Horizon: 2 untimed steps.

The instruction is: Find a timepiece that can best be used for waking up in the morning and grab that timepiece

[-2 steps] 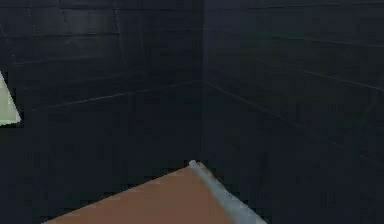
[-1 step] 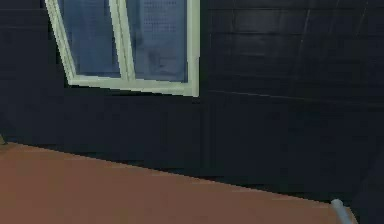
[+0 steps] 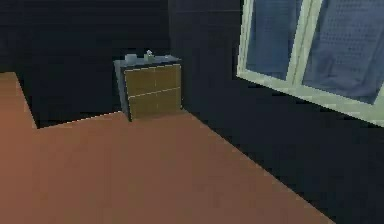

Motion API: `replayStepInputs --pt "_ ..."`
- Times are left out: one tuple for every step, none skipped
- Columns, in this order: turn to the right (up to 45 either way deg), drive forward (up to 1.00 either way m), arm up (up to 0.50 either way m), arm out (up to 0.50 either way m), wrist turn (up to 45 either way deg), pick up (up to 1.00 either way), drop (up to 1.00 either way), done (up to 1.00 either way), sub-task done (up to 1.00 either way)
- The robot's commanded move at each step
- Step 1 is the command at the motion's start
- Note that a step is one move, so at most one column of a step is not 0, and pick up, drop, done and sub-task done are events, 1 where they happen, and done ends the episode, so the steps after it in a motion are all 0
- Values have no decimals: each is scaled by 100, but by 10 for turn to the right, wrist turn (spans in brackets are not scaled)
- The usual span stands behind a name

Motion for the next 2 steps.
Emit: replayStepInputs --pt "-450 0 0 0 0 0 0 0 0" --pt "-60 0 0 0 0 0 0 0 0"
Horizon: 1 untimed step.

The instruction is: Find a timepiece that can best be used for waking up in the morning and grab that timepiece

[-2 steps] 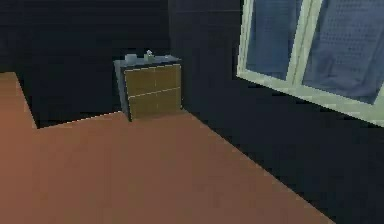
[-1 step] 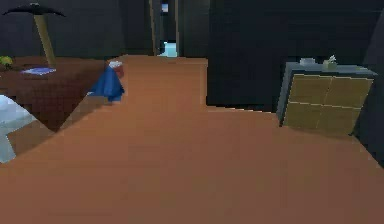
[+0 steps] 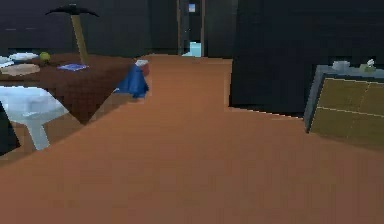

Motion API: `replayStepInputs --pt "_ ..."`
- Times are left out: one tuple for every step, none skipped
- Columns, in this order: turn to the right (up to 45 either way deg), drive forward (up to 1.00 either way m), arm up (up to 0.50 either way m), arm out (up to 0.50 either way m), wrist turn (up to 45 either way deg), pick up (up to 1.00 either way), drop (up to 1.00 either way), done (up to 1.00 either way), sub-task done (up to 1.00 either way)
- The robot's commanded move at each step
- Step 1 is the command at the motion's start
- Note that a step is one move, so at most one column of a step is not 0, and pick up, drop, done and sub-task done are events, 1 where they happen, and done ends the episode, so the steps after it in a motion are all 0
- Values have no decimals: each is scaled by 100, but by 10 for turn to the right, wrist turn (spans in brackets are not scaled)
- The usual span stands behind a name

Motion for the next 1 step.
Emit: replayStepInputs --pt "0 100 0 0 0 0 0 0 0"
